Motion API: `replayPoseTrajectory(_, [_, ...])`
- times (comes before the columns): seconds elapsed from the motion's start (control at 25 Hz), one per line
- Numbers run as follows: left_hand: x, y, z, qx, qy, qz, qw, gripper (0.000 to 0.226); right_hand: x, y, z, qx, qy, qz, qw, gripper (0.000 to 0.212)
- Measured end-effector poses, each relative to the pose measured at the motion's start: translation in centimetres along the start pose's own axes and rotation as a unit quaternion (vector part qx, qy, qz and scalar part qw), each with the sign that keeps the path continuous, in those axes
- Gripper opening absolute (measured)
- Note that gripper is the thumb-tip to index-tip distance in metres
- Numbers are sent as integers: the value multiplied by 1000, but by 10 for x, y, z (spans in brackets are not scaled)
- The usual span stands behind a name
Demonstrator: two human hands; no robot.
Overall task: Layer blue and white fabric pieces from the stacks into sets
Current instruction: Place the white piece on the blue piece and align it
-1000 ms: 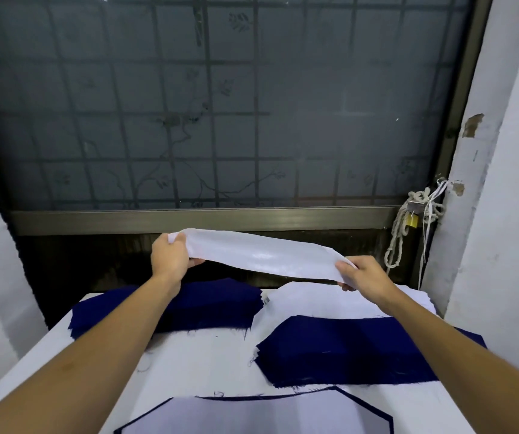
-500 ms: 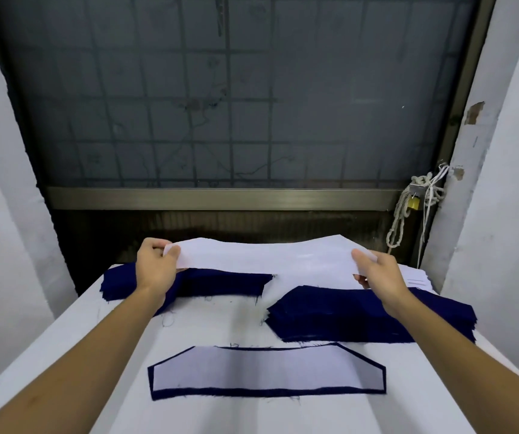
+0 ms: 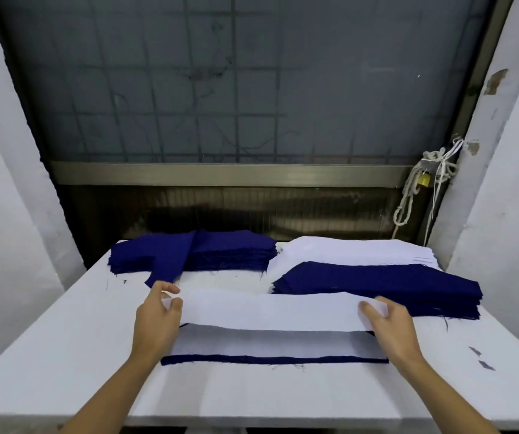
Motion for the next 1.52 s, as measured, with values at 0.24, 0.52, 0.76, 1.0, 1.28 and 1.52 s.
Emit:
replayPoseTrajectory(0.24, [32, 6, -33, -89, 3, -44, 995, 18, 12, 8, 28, 99, -13, 20, 995, 22])
replayPoseTrajectory(0.52, [30, 9, -37, -142, 13, -37, 989, 16, 11, 13, 28, 153, -62, 34, 986, 26])
replayPoseTrajectory(0.76, [28, 9, -39, -151, 23, -35, 988, 17, 10, 15, 26, 195, -79, 44, 977, 28])
replayPoseTrajectory(1.0, [28, 10, -41, -145, 21, -33, 989, 16, 12, 15, 28, 203, -83, 39, 975, 29])
replayPoseTrajectory(1.28, [26, 11, -40, -159, 39, -56, 985, 20, 19, 21, 12, 396, -192, 31, 898, 27])
replayPoseTrajectory(1.52, [-9, 18, -22, -341, 42, -124, 931, 16, -2, 15, -19, 514, -114, -19, 850, 19])
Point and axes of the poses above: each hand's wrist, its own x-axis away from the middle knuckle, its own y-axis out of the palm, z = x × y, the point moved 4 cm from there along -x, towards the middle knuckle, and after that the axes turned 14 degrees about x, right-handed, at the moved point
